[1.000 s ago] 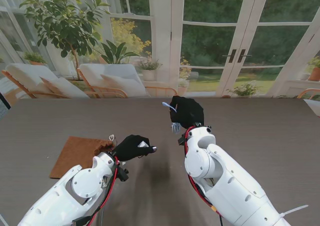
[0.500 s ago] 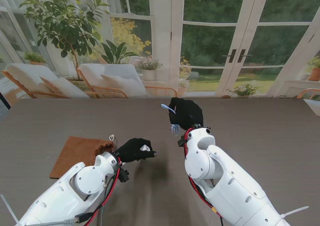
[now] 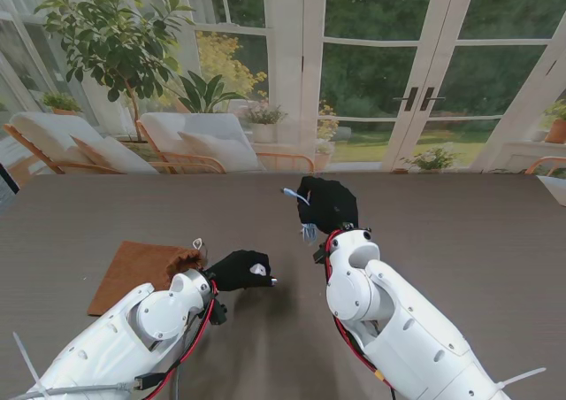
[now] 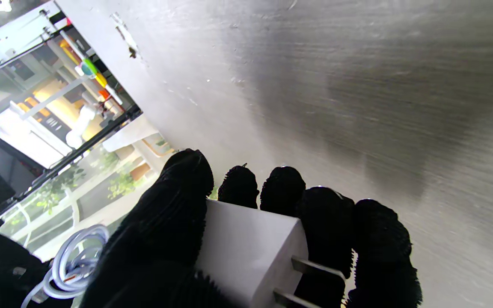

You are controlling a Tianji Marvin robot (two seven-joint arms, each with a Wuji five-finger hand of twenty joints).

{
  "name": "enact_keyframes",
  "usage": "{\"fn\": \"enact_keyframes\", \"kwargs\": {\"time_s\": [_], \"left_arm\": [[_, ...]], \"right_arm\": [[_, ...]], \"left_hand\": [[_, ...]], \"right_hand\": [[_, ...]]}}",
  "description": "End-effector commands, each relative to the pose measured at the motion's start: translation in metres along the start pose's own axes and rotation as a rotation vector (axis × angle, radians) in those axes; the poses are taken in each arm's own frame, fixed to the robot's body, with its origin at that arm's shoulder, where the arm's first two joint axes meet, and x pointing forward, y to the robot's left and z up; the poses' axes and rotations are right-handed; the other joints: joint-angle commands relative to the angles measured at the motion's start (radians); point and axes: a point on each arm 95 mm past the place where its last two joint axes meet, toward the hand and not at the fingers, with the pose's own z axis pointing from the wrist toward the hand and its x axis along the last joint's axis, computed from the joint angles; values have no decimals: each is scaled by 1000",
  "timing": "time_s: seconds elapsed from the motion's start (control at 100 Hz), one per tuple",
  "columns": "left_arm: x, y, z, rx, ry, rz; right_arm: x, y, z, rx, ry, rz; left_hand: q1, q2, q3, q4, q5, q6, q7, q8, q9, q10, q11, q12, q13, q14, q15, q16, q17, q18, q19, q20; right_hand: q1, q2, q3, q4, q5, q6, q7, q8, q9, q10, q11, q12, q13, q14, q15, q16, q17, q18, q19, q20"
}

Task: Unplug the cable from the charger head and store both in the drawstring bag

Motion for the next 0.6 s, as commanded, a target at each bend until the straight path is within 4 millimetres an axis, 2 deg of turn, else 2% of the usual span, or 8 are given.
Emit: {"fn": "enact_keyframes", "kwargs": {"time_s": [0.0,0.09,0.14,0.21,0.24,0.56,0.59], "left_arm": [[-2,2,1,-29,-3,18],[-4,3,3,-35,-4,53],[-5,3,4,-35,-4,71],[-6,4,6,-39,-5,94],[-7,4,6,-42,-5,105],[-12,5,13,-74,-19,262],[-12,4,14,-75,-21,277]], "right_arm": [[3,-3,-2,15,7,7],[3,-4,-2,15,6,8],[3,-4,-2,15,6,8],[3,-4,-3,16,7,8],[3,-4,-3,16,7,8],[3,-6,-3,15,6,9],[3,-6,-3,15,6,9]], "left_hand": [[88,69,-36,19,-33,-27,51,12,-35,10,31,31,-26,1,61,26,-52,-87,4,51],[105,92,-65,22,-67,-24,62,19,-78,6,66,63,-59,-17,78,45,-91,-120,4,74],[130,113,-118,32,-84,-23,77,18,-99,4,81,82,-73,-23,71,79,-107,-135,-3,106],[134,124,-131,34,-103,-26,80,21,-129,2,87,92,-102,-29,63,91,-132,-150,-6,114],[153,135,-164,41,-117,-26,90,18,-148,-1,92,101,-115,-35,45,125,-145,-162,-14,128],[178,174,-219,44,-202,-38,114,35,-295,-22,123,145,-259,-74,-27,179,-260,-240,-45,146],[186,182,-244,49,-213,-39,118,33,-308,-26,121,160,-271,-77,-47,207,-272,-248,-51,147]], "right_hand": [[75,66,66,24,120,-142,169,124,112,134,64,-4,8,-149,82,20,581,-91,243,64],[75,67,66,25,120,-142,169,124,112,134,64,-4,8,-149,82,20,581,-91,243,64],[75,66,66,24,120,-142,169,124,112,134,64,-4,8,-149,82,20,581,-91,243,64],[75,67,66,24,119,-143,169,124,112,133,64,-4,8,-149,82,20,581,-91,243,65],[74,67,66,24,118,-143,168,124,112,133,64,-4,8,-149,82,20,581,-91,243,65],[73,67,65,23,117,-145,168,126,112,131,66,-4,9,-150,81,21,582,-92,243,66],[74,67,66,23,116,-145,168,126,112,131,66,-4,9,-150,81,21,582,-92,243,66]]}}
